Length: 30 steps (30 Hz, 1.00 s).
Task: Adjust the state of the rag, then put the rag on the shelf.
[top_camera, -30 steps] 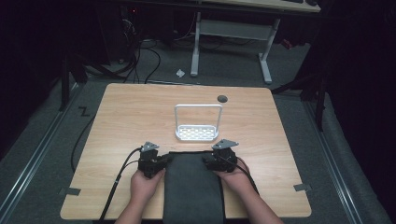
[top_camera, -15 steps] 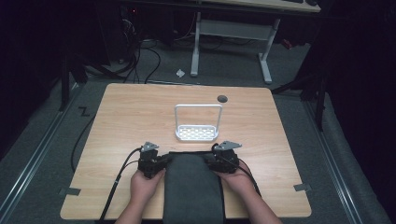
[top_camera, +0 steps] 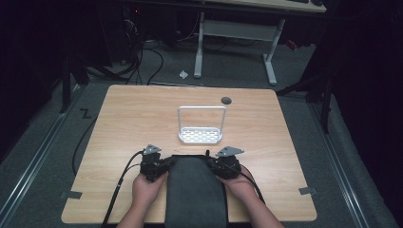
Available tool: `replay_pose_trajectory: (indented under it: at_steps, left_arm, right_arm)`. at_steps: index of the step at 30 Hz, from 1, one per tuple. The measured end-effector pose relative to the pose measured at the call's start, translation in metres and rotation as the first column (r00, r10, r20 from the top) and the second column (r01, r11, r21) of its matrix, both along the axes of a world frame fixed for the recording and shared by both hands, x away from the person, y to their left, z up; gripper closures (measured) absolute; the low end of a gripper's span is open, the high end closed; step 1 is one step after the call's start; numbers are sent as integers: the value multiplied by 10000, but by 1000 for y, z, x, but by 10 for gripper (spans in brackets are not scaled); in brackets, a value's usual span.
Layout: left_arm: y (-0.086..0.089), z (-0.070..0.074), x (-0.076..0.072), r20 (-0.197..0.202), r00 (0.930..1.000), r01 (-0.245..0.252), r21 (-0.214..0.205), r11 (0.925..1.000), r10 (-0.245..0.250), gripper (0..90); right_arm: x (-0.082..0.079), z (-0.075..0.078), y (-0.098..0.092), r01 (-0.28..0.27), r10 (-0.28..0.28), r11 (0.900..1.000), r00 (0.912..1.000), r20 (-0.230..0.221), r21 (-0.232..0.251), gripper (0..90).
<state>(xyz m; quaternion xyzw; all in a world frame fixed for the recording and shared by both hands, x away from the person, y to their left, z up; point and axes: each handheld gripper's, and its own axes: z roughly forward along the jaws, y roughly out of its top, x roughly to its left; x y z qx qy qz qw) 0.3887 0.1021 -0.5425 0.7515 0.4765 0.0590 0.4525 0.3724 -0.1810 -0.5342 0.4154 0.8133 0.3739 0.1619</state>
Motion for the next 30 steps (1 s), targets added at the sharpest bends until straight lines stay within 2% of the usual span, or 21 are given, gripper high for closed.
replay_pose_trajectory:
  at_steps: [3, 7, 12, 14, 17, 23, 30]
  left_arm:
    - [-1, 0, 0, 44, 10000, -10, 121, 9999, 10, 800]
    - [1, 1, 1, -130, 9999, 10, -83, 10000, -11, 822]
    - [0, 7, -5, 391, 9992, 44, -51, 10000, -42, 831]
    - [-1, 12, -8, 736, 9973, 40, -53, 10000, -36, 835]
    - [-2, 20, -11, 1028, 9947, 86, -108, 9999, -74, 840]
    - [-4, 40, -19, 1936, 9811, 95, -247, 9996, -45, 839]
    - [-7, 62, -21, 2516, 9678, 238, -488, 9985, -108, 841]
  right_arm:
    - [-2, 1, 1, -14, 16, 9999, 9998, 189, -119, 755]
    - [-6, 2, 0, -20, 22, 10000, 9993, 385, -51, 755]
    - [-14, 8, -3, 2, -17, 9998, 9967, 810, 188, 755]
    - [-16, 12, -4, -35, 7, 9996, 9948, 1017, 271, 754]
    - [-20, 17, -5, -132, 79, 9990, 9921, 1253, 417, 753]
    - [-23, 27, -7, 34, -138, 9978, 9873, 1586, 658, 754]
    - [-27, 47, -8, 52, -227, 9970, 9735, 2277, 768, 754]
